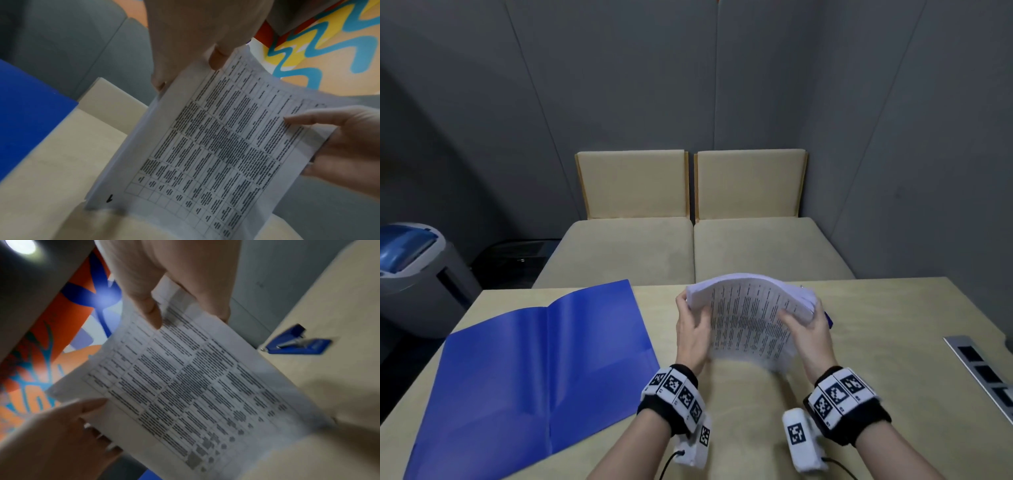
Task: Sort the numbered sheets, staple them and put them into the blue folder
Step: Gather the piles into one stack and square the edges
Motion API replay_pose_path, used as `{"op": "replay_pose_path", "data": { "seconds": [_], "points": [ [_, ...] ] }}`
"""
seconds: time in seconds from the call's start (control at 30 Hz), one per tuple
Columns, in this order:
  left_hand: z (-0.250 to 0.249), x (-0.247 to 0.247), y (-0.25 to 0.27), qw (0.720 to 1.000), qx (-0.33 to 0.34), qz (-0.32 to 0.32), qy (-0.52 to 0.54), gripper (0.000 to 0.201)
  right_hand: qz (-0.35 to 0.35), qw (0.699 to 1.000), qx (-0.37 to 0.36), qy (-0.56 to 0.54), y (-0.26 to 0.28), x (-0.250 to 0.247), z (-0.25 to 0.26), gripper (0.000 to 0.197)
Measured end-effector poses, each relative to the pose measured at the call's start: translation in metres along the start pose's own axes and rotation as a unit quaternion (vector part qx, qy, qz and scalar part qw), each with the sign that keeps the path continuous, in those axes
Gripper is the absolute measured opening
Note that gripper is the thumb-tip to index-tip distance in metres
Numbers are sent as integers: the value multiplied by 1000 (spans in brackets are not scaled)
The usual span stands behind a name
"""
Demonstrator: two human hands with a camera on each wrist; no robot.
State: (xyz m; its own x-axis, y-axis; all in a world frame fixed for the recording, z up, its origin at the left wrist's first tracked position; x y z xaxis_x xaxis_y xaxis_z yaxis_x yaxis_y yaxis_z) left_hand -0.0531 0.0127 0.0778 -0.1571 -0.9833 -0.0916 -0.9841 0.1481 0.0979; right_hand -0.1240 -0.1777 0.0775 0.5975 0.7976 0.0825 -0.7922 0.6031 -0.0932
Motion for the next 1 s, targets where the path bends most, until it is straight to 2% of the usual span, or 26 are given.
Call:
{"op": "replay_pose_path", "data": {
  "seconds": [0.07, 0.1, 0.17, 0.27, 0.37, 0.47, 0.57, 0.8, 0.9, 1.0],
  "points": [
    [-5, 0, -1, 1000, 5, 7, 14, 27, -15, 997, -35, 63, -3, 0, 6, 44],
    [-8, 0, -2, 1000, 12, 7, 24, 33, -22, 993, -69, 98, -3, 1, 12, 39],
    [-15, 1, -2, 999, 16, 4, 42, 54, -27, 976, -136, 168, 0, 0, 24, 47],
    [-20, 5, -6, 997, -10, -21, 73, 63, -23, 931, -245, 271, 1, -1, 29, 63],
    [-24, 7, -12, 995, -11, -75, 63, 64, 1, 890, -301, 342, 3, -1, 30, 63],
    [-26, 7, -16, 992, -10, -115, 51, 50, 8, 880, -307, 363, 2, -4, 28, 65],
    [-28, 8, -18, 992, -13, -125, 32, 33, 7, 879, -318, 355, -2, -4, 24, 62],
    [-36, 7, -19, 991, -1, -127, 33, 32, 3, 895, -304, 326, -5, -3, 29, 58],
    [-34, 5, -24, 992, -6, -113, 50, 29, -8, 893, -303, 334, -4, -2, 32, 51],
    [-32, 5, -28, 993, -2, -105, 60, 27, -1, 889, -312, 334, -5, -2, 32, 53]
  ]
}}
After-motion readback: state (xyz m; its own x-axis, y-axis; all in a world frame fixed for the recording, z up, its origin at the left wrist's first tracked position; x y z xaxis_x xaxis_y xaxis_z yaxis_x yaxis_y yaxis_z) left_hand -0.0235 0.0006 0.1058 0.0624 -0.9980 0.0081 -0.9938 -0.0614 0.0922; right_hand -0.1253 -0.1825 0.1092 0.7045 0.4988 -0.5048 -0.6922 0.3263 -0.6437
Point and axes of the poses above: each hand's wrist, its own y-axis away from the middle knuckle, its own x-axis out of the palm, z = x × y, the point moved 3 cm from there along -y, towards the middle knuckle, and after that the axes turned 7 degrees about -x, right-handed, at the moved point
